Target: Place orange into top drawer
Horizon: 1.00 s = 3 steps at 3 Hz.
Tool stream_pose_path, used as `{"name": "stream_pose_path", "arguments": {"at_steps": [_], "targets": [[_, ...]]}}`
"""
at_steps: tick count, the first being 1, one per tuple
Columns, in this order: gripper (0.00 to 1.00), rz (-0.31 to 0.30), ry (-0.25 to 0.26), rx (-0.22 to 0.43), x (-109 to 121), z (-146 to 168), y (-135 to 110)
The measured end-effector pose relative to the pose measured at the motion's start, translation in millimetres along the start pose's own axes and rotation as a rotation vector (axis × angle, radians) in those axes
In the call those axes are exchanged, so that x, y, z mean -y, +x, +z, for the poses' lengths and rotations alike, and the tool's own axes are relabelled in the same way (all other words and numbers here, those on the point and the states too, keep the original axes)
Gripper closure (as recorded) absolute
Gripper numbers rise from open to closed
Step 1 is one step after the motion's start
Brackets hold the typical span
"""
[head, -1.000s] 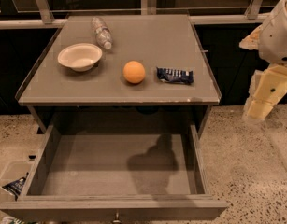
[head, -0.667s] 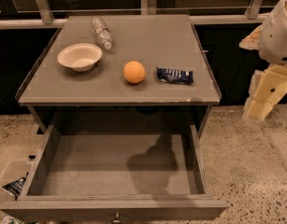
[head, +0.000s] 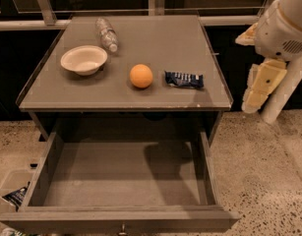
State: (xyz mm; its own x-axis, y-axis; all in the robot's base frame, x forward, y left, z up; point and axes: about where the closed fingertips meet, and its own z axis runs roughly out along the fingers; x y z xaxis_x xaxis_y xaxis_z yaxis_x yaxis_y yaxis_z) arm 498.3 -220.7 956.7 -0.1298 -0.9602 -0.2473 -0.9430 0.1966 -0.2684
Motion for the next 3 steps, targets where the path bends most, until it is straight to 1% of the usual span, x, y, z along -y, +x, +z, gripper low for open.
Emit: {"name": "stream_pose_path", "arguments": {"at_steps": [1, 2, 3], "targets": [[0.00, -0.068, -0.016, 0.018, 37.1, 37.1, -13.5], [0.00, -0.155, -0.056, 0.042, 66.3, 77.2, -43.9], [0.00, -0.274, -0.113, 0.140, 75.1, 97.7, -88.7]]}}
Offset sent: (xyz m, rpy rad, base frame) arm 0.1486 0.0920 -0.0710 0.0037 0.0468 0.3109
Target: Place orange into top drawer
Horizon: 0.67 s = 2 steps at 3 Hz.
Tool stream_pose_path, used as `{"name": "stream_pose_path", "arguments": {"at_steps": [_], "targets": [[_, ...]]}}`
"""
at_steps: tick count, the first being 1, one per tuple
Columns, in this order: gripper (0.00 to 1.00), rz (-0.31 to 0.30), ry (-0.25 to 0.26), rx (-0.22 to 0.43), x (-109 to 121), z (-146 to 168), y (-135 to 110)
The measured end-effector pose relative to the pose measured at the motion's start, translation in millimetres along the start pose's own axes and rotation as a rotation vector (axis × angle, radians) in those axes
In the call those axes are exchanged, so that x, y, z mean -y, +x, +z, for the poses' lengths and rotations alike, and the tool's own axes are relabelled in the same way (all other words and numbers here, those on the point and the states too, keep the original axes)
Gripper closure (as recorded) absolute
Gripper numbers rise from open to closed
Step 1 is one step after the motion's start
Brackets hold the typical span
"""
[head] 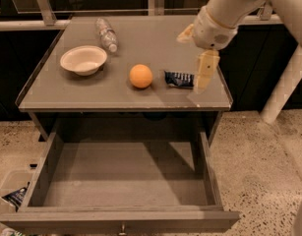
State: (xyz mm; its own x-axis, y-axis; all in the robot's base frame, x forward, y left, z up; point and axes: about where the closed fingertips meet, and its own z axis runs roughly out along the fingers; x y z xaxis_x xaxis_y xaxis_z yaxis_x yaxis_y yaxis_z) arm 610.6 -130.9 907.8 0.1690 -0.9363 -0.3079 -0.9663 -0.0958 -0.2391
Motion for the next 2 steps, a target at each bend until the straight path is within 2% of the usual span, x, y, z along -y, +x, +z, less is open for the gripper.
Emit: {"name": "stream_pose_path", "arguments": {"at_steps": [2], "targets": [[0.00, -0.004, 0.007, 0.005, 2.8, 0.8, -1.0]]}}
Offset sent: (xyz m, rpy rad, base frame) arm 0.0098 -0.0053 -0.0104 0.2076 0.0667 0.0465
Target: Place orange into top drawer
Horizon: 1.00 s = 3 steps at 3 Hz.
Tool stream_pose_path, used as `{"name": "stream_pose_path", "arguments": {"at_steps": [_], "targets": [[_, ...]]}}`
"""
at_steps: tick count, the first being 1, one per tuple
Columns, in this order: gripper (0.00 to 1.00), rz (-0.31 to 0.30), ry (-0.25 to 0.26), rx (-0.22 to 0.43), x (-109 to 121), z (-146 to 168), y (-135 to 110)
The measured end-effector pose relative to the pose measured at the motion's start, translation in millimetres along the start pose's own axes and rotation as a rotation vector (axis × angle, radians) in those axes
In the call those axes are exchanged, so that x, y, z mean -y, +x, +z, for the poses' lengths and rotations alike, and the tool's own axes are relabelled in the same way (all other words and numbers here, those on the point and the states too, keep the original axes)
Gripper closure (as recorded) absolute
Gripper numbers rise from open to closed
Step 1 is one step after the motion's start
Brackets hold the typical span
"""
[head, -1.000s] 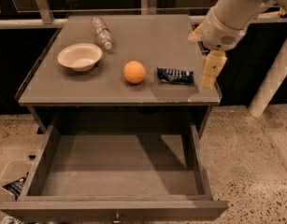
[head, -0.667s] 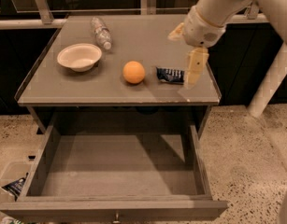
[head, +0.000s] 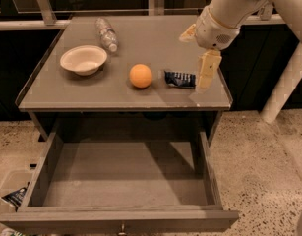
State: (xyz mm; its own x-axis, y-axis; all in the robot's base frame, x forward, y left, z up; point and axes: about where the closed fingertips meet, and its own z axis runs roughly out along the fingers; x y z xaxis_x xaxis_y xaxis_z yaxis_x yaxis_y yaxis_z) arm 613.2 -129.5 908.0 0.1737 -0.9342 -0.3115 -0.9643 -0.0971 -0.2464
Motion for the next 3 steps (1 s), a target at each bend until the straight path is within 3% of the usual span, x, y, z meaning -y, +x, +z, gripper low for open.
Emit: {"name": "stream_pose_path", "arguments": {"at_steps": [1, 2, 3], "targets": [[0.00, 0.001, -0.011, 0.115, 3.2, 15.3, 0.3], [0.00, -0.060, 0.012, 0.410, 24.4, 41.5, -3.3], [0.00, -0.151, 0.079, 0.671, 49.3, 37.4, -27.2]]}}
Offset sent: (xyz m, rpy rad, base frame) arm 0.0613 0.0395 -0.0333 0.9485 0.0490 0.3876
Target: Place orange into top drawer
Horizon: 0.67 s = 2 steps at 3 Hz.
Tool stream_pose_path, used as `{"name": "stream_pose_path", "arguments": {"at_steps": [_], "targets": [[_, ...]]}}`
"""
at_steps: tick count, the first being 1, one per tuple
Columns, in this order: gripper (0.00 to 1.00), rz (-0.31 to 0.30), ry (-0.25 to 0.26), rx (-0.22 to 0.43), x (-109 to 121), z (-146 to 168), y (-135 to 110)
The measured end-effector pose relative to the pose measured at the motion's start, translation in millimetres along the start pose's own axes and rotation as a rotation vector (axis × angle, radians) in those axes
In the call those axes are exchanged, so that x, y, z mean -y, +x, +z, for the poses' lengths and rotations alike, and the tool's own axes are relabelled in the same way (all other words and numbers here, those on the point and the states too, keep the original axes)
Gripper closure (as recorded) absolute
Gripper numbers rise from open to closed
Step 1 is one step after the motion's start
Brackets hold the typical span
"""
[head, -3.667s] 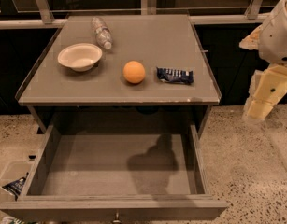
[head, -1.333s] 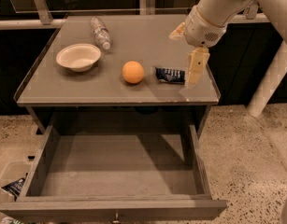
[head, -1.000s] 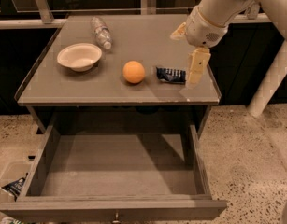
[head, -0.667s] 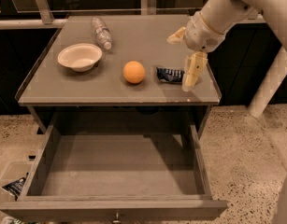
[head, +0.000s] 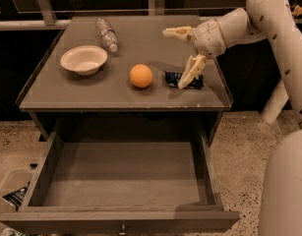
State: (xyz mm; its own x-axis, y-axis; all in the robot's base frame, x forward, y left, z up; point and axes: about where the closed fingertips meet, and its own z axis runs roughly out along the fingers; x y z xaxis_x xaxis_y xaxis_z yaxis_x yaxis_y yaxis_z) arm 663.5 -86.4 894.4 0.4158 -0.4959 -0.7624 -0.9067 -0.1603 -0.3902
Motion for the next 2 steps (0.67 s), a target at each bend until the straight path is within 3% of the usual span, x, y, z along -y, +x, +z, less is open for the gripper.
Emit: {"name": "stream_pose_path", "arguments": {"at_steps": [1, 2], "targets": [[0.00, -0.013, 0.026, 0.038, 9.2, -3.0, -6.4], [0.00, -0.019, 0.013, 0.017, 13.2, 3.0, -4.7]]}}
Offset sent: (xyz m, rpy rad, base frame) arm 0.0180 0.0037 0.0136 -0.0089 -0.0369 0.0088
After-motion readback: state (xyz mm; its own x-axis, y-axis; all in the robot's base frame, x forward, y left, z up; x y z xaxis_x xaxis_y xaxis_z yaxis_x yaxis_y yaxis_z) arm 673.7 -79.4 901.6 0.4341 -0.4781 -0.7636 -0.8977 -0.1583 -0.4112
